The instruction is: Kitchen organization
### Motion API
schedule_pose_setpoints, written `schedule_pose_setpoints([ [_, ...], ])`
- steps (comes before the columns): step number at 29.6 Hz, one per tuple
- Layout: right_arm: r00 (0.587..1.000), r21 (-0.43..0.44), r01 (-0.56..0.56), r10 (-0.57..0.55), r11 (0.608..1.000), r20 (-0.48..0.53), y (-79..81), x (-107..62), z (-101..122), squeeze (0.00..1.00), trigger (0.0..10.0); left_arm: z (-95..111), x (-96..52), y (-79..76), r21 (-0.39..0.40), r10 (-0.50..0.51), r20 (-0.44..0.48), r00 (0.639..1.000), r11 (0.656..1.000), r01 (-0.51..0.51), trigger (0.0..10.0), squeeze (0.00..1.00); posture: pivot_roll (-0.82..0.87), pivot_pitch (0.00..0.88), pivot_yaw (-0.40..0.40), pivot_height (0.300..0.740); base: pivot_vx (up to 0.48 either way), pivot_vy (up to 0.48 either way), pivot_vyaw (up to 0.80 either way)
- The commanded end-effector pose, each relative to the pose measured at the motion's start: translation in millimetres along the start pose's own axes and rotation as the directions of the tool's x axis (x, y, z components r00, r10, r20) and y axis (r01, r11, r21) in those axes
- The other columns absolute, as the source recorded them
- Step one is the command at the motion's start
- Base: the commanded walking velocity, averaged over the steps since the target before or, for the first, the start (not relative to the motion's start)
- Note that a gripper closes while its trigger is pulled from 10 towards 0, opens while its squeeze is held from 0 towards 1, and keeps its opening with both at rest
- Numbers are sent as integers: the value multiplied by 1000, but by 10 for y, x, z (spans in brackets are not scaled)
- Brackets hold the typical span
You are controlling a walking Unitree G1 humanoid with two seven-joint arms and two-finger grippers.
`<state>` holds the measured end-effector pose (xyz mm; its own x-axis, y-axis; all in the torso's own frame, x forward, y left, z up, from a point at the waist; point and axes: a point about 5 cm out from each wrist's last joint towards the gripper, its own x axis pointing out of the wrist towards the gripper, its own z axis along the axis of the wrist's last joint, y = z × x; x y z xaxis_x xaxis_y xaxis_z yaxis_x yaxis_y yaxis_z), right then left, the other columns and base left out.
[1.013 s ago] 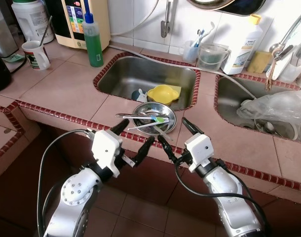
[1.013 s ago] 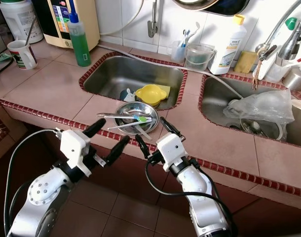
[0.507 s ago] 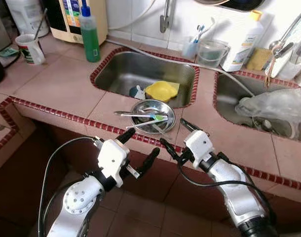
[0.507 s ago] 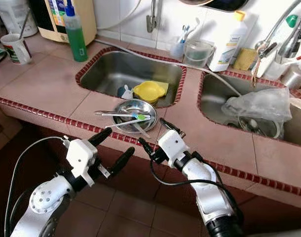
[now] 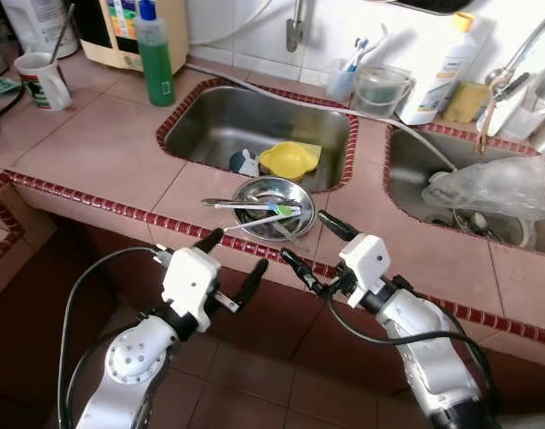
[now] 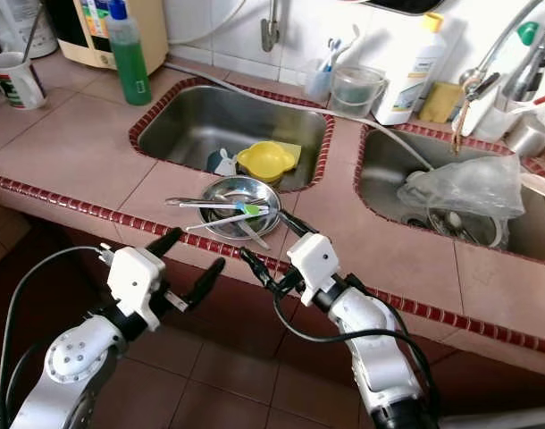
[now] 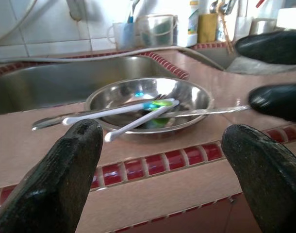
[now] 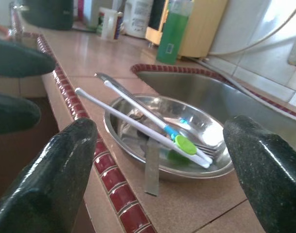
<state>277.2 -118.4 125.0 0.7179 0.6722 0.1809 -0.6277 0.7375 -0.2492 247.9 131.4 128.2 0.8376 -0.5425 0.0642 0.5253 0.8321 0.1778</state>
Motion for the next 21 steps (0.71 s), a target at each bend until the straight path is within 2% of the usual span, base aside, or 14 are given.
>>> schedule_pose_setpoints([
  [1,1000,22,21,-21,1000,11,23,-57,41,0,10000,0,10,71,15,-1,-1,1000,1000,1,10000,0,59,119,-57,740,0,0,0],
  [5,1000,49,18,-18,999,4,126,-124,52,0,10000,5,38,233,50,-2,-8,1000,999,3,10000,0,45,119,-44,740,0,0,0],
  [10,1000,71,12,-11,997,-9,182,-177,38,0,10000,16,81,357,87,-8,-12,1000,996,9,10000,0,34,126,-33,740,0,0,0],
  [12,1000,98,4,-2,995,-13,248,-225,41,0,10000,40,157,494,137,-30,-20,999,990,33,10000,0,25,137,-23,740,0,0,0],
  [15,1000,113,-1,2,994,-10,260,-235,54,0,10000,43,173,513,149,-33,-23,999,988,36,10000,0,21,141,-19,740,0,0,0],
  [17,1000,162,-6,7,987,-8,300,-263,93,0,10000,51,213,542,182,-60,-24,998,981,63,10000,0,21,153,-12,740,0,0,0],
  [21,1000,162,-6,7,987,-8,300,-263,93,0,10000,51,213,542,182,-60,-24,998,981,63,10000,0,21,153,-12,740,0,0,0],
])
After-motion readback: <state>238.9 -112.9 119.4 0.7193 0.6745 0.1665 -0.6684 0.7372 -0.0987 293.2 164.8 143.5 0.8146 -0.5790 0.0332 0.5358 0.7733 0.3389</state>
